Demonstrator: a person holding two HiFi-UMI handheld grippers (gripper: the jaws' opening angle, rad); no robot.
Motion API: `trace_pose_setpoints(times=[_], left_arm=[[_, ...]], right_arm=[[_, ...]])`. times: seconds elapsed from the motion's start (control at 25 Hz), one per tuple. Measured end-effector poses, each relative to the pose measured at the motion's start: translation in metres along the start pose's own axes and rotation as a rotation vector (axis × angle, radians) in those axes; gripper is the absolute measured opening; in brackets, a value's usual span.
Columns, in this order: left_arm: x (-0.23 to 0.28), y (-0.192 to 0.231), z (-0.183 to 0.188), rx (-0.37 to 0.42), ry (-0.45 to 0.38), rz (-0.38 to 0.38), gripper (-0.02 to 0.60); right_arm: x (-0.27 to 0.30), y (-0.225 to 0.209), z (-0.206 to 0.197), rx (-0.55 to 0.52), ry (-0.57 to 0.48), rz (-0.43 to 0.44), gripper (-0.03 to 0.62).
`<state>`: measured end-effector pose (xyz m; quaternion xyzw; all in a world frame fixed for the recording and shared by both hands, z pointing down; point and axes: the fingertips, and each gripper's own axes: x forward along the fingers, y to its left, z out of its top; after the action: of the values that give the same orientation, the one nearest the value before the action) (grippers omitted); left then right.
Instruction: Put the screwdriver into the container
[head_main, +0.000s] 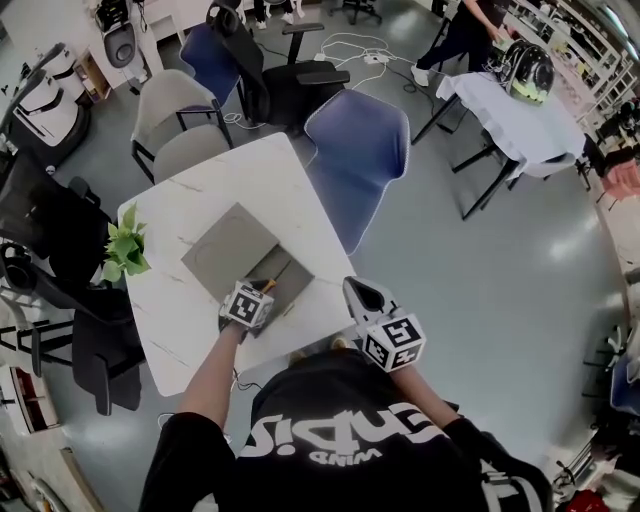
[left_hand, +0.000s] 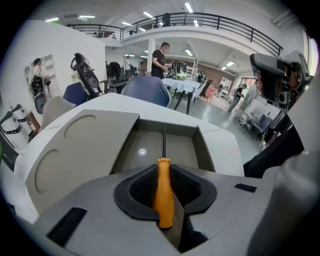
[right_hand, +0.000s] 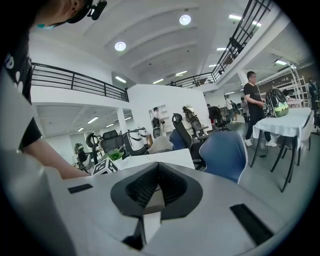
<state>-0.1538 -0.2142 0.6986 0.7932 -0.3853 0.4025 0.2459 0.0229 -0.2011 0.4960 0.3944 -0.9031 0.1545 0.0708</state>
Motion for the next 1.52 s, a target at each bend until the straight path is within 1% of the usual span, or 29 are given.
trace_pose_setpoints(times=[0.28,0.52,0.68,0.84,1.0,1.16,1.28,1.36,1.52], left_arm=[[0.005,0.000,0.003,-0.013,0.022,-0.005,0.084],[0.005,0.001,0.003,-0.046,0.031,-0.007,0.091],[-0.001,0.000,0.007,-0.053,0.016,-0.014,0.110],[-0.013,-0.001,0.014,-0.044,-0.007,-0.014,0.114],[-0.035,-0.003,0.028,-0.003,-0.054,-0.002,0.103],[-0.063,-0.004,0.043,0.037,-0.094,0.025,0.045],[-0.080,-0.003,0.054,0.052,-0.134,0.051,0.022],[-0.095,-0.006,0.064,0.036,-0.190,0.059,0.014],[-0.140,-0.023,0.100,-0.044,-0.392,0.060,0.014]], right_arm=[[-0.004,-0.003,-0.002,0.006,0.008,-0.013,0.012],[-0.004,-0.004,-0.004,0.007,0.011,-0.010,0.012],[-0.005,-0.003,-0.004,0.008,0.009,-0.006,0.012],[-0.004,-0.002,-0.005,0.006,0.012,0.003,0.012],[-0.001,0.000,-0.005,0.007,0.015,0.015,0.012],[-0.001,0.003,-0.004,0.006,0.017,0.026,0.012],[-0.001,0.003,-0.003,0.003,0.018,0.032,0.012],[-0.001,0.005,-0.004,0.000,0.020,0.038,0.012],[-0.002,0.008,-0.001,-0.009,0.015,0.044,0.012]])
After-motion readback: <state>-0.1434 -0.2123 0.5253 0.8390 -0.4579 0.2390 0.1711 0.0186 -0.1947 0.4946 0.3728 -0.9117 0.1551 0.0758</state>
